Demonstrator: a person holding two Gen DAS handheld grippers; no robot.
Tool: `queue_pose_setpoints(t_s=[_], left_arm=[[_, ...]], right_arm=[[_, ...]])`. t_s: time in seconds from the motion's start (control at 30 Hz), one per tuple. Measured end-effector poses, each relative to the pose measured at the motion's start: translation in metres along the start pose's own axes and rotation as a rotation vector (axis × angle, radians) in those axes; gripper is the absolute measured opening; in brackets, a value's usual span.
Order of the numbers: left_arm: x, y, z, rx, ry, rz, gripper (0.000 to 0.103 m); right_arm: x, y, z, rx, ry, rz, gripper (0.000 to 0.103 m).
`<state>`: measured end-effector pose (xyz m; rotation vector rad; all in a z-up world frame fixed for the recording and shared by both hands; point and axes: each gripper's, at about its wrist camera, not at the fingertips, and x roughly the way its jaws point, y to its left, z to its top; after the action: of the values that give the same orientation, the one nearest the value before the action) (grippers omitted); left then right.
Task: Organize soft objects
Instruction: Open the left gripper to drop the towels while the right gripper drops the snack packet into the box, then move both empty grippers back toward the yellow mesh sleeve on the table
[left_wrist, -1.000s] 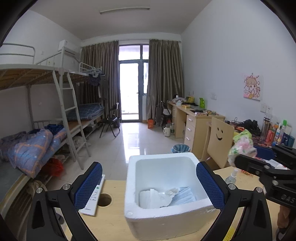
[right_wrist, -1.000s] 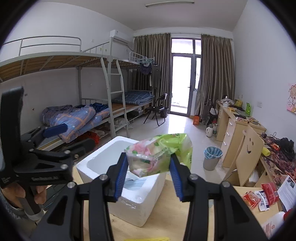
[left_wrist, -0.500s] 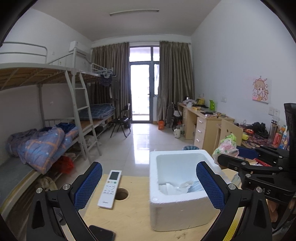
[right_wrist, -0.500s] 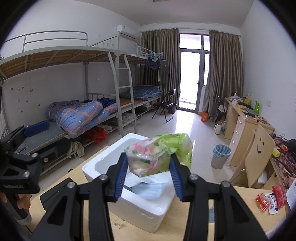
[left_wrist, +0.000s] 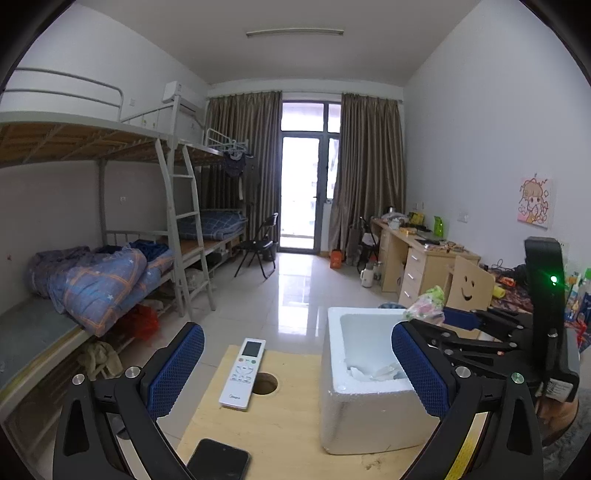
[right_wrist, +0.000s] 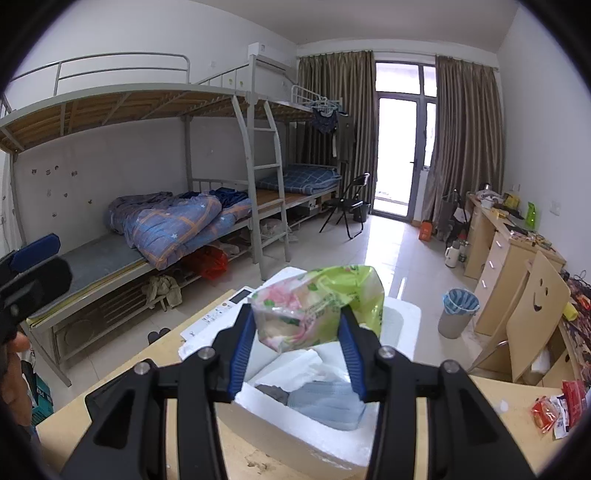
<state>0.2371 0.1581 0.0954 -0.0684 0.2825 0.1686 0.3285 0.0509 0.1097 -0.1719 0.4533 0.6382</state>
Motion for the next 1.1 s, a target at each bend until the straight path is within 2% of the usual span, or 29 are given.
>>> queue_pose_setpoints(t_s=[0.1,0.3,0.37,0.5,0.63,0.77,1.1], left_arm=[[-0.002,-0.002,-0.002,0.018,-0.004,0.0,0.102],[-0.007,0.005,-0.005,-0.017,-0.026,0.005,0.102],[-0.007,0.007,-0.004,-0.02,-0.021,-0.019,0.102],[-0.006,0.006,-0.005,0.001,-0.017,-0.009,0.102],[-0.011,0.007,-0.005,-0.016,-0.016,-0.044,0.102],[-0.016,0.007,-0.003,-0.025,-0.013,-0.046,0.102],[-0.04,-0.001,-0.004,-0.008,-0.031,-0.01,0.102]], right_arm=[[0.004,0.002,0.002,-0.002,0.009,0.003,0.056],[0.012,0.003,0.003,-0.01,0.024,0.005,0.068],[0.013,0.003,0.004,-0.011,0.022,-0.005,0.073],[0.012,0.005,0.002,-0.016,0.024,-0.002,0.074],[0.003,0.008,0.003,-0.024,0.012,0.002,0.074],[-0.012,0.011,0.005,-0.027,-0.014,0.008,0.074],[-0.056,0.008,0.004,-0.025,-0.058,-0.018,0.075]])
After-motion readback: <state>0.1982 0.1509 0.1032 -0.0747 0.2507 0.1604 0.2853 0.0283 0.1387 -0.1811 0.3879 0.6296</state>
